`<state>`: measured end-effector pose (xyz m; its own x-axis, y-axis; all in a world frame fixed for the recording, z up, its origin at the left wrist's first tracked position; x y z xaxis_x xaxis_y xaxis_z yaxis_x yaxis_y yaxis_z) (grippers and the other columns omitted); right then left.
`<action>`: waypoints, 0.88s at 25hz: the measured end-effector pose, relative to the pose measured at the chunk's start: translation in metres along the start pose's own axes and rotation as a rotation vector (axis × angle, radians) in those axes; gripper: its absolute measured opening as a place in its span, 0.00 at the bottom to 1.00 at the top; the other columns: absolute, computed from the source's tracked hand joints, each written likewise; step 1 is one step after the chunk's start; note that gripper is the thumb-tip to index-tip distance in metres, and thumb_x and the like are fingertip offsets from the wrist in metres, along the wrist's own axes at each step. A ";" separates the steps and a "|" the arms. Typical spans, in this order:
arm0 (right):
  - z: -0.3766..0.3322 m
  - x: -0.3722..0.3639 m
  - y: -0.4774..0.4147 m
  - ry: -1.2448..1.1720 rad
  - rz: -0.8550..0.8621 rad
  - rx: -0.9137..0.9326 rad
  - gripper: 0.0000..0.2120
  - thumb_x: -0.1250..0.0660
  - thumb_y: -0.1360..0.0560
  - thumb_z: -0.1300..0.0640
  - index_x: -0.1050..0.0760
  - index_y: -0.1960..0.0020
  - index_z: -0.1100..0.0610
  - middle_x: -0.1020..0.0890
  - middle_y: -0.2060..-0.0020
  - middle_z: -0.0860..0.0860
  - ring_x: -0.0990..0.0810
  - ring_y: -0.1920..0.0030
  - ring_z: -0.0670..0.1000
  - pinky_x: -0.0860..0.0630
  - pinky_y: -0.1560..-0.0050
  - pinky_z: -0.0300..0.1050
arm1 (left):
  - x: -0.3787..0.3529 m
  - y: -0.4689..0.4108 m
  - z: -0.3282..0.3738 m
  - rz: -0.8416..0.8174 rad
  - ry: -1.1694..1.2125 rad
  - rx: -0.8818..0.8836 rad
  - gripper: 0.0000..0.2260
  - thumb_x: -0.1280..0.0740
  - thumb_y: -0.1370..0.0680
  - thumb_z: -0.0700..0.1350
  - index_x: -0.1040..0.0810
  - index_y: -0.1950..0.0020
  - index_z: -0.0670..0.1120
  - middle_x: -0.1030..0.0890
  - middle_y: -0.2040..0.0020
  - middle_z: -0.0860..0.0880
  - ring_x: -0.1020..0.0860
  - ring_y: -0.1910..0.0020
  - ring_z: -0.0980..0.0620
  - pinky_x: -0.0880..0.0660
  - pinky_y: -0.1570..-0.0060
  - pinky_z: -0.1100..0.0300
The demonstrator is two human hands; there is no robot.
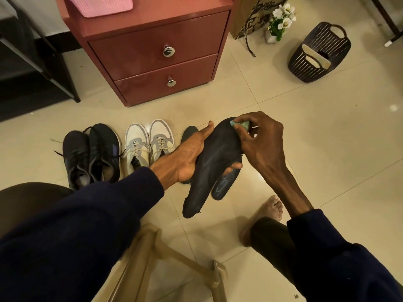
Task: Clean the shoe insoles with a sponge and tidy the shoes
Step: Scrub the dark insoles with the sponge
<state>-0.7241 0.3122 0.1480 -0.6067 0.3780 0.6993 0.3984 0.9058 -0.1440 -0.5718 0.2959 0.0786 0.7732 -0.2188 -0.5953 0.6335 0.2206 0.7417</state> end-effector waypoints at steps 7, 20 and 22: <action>0.022 -0.004 -0.004 0.204 -0.104 -0.067 0.05 0.29 0.24 0.66 0.16 0.51 0.59 0.17 0.55 0.56 0.19 0.54 0.57 0.20 0.55 0.49 | -0.005 0.003 0.000 -0.007 -0.023 -0.008 0.30 0.41 0.19 0.66 0.21 0.35 0.41 0.18 0.38 0.36 0.19 0.44 0.35 0.23 0.43 0.43; -0.026 -0.042 0.027 0.061 -0.214 0.151 0.07 0.26 0.24 0.61 0.16 0.46 0.57 0.15 0.49 0.54 0.18 0.49 0.52 0.20 0.44 0.48 | 0.016 -0.006 0.017 0.136 0.001 -0.131 0.21 0.42 0.19 0.56 0.18 0.60 0.45 0.20 0.60 0.43 0.21 0.61 0.45 0.23 0.50 0.53; -0.039 -0.047 0.034 -0.010 -0.313 0.204 0.07 0.25 0.25 0.62 0.15 0.47 0.58 0.15 0.51 0.53 0.18 0.53 0.48 0.21 0.47 0.38 | 0.021 -0.009 0.018 0.179 -0.004 -0.147 0.19 0.41 0.20 0.56 0.18 0.59 0.46 0.20 0.60 0.44 0.21 0.63 0.46 0.25 0.55 0.55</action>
<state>-0.6549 0.3180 0.1379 -0.6842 0.0780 0.7251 0.0480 0.9969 -0.0620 -0.5612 0.2722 0.0651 0.8737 -0.1674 -0.4567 0.4840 0.3919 0.7824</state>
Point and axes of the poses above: each hand's wrist, its own y-axis away from the middle knuckle, its own x-axis out of the back of the hand, z = x × y, the point moved 6 cm from there along -y, towards the middle knuckle
